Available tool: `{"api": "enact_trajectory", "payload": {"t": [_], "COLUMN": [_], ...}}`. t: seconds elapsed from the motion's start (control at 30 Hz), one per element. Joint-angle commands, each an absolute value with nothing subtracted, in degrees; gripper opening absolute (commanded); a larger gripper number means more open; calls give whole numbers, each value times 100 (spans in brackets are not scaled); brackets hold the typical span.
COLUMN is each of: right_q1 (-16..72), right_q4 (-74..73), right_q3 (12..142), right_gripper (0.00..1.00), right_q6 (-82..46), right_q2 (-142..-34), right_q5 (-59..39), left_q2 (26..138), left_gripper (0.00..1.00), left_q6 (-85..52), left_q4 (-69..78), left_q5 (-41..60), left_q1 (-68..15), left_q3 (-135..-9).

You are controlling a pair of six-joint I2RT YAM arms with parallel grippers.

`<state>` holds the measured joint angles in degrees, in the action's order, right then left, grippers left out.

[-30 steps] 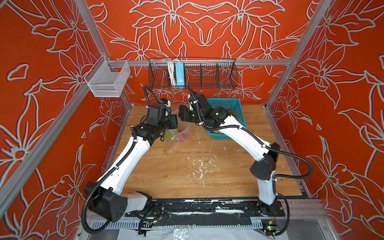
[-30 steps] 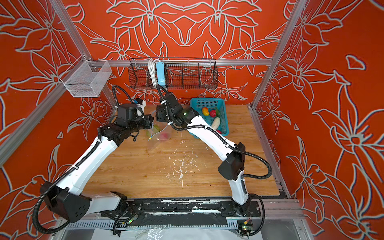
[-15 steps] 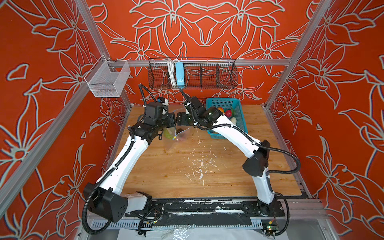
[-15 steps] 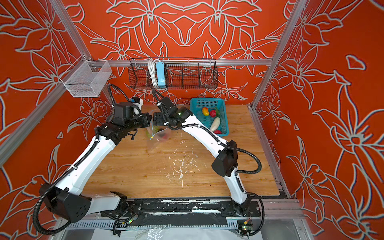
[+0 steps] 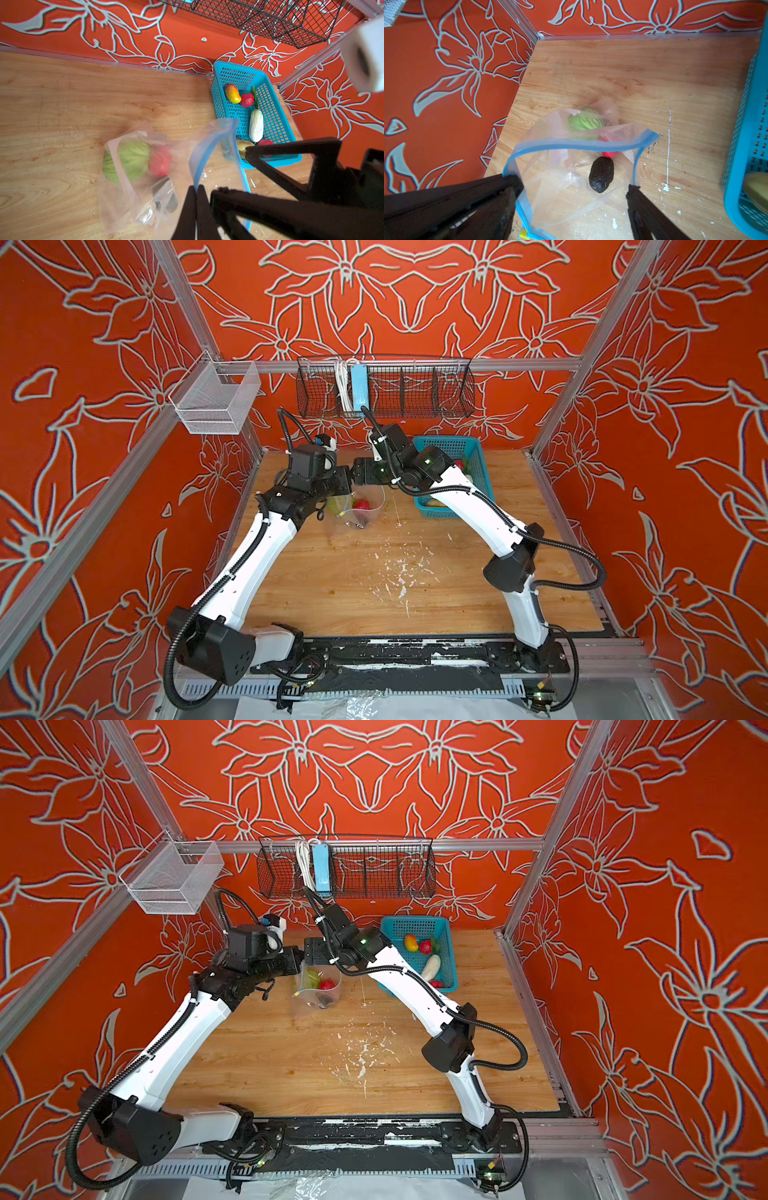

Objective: Place the food in the zip-top bag and seal the zipper
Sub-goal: 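Raise the right gripper back over the teal basket while the left holds the bag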

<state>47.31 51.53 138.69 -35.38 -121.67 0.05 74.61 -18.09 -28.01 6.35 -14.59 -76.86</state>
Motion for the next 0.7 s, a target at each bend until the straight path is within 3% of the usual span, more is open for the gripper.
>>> {"api": "enact_trajectory", "payload": {"t": [0.0, 0.67], "right_q1": [4762, 4371], "right_q4": [5267, 5109], "right_q3": [13826, 13474], "right_gripper": [86, 98], "right_q6": [-3433, -2975], "right_q2": [-11910, -11317], "right_q5": [226, 37], "left_q2": [7304, 7364], "left_gripper": [0, 0], "left_q6": [-1872, -1907], "left_q4": [-2646, -2643], "left_q5": [694, 630], "left_q1": [-1441, -1441], "left_q3": [-7625, -7575]}}
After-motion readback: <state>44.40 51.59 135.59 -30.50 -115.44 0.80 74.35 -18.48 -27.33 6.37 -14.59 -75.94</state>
